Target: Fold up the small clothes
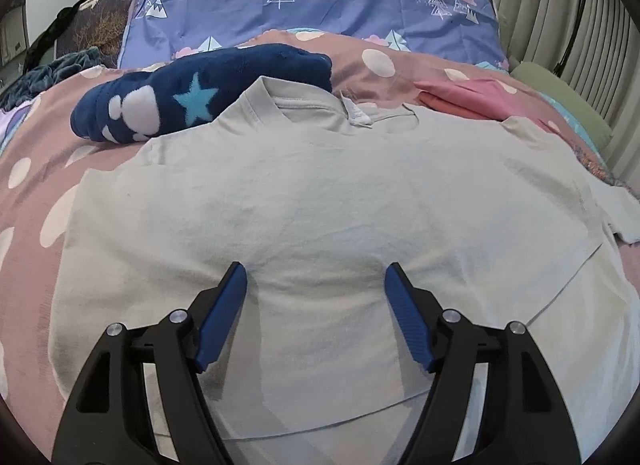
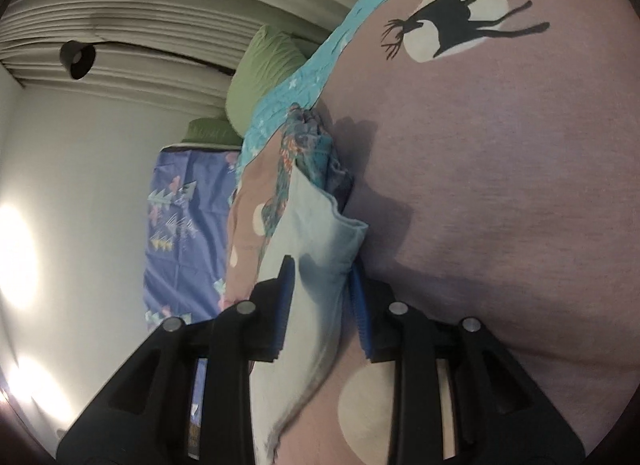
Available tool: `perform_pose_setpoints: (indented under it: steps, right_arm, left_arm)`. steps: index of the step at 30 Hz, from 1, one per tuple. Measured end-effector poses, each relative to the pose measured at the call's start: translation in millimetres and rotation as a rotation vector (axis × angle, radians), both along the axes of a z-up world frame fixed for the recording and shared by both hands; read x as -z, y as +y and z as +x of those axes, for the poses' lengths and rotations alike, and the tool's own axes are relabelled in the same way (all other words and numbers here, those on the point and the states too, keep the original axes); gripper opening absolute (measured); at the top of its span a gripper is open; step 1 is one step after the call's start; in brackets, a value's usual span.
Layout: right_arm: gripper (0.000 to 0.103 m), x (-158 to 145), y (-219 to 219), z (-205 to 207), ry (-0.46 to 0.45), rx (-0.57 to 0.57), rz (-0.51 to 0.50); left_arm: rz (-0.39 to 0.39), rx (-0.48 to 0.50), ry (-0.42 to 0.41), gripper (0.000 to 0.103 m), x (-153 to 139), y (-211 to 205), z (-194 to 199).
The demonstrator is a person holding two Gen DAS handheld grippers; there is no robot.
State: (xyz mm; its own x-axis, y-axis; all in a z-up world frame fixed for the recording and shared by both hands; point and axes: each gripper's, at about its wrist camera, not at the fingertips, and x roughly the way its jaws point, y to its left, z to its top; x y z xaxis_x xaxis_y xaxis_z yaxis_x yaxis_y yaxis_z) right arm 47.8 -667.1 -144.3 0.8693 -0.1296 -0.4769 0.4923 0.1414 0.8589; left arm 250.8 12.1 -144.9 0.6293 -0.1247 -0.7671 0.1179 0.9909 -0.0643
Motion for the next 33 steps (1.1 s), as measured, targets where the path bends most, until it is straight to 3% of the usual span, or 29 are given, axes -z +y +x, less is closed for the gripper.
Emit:
perform_pose_setpoints:
  steps: [1, 4, 8, 12, 15, 18, 22, 26, 33]
  right_arm:
    - [0.004, -0.6, 2.3, -0.5, 0.003, -0.006, 0.005]
    - [0.004, -8.7, 11.9, 9.5, -0.027, -0.028, -0.002]
    - [0.004, -57.7, 63.5, 43.9, -0.073, -0.155, -0.147]
    - [0.004, -113.1, 180.5, 119.3, -0.171, -0.467, -0.314]
    - [0.004, -128.5, 290.0, 171.6, -0.232, -0.738, -0.399]
    - [0.004, -107.5, 390.9, 208.4, -0.207, -0.995, -0.428]
    - [0.010, -46.4, 472.8, 223.1, 0.002, -1.213, -0.563]
    - [0.012, -10.3, 488.6, 207.7, 0.120, -1.287, -0.634]
    - [0.025, -13.1, 478.4, 172.6, 0.033, -1.334, -0.655]
  left_arm:
    - [-0.005, 0.002, 0.000, 0.075, -0.2, 0.3, 0.1]
    - [-0.009, 0.006, -0.001, 0.076, 0.0, 0.2, -0.2]
    - [-0.011, 0.005, 0.000, 0.076, -0.1, -0.4, -0.1]
    - [-0.045, 0.008, -0.005, 0.077, -0.8, 2.6, -0.3]
    - [-0.092, 0.011, -0.008, 0.077, -1.9, 9.5, -0.2]
    - [-0.162, 0.013, -0.013, 0.077, -2.5, 18.8, -0.7]
    - [-0.314, 0.018, -0.026, 0.077, -2.5, 38.6, -2.9]
    - [-0.517, 0.023, -0.043, 0.076, 0.4, 61.8, -4.5]
    - [-0.674, 0.165, -0.014, 0.076, -3.0, 44.0, -8.4]
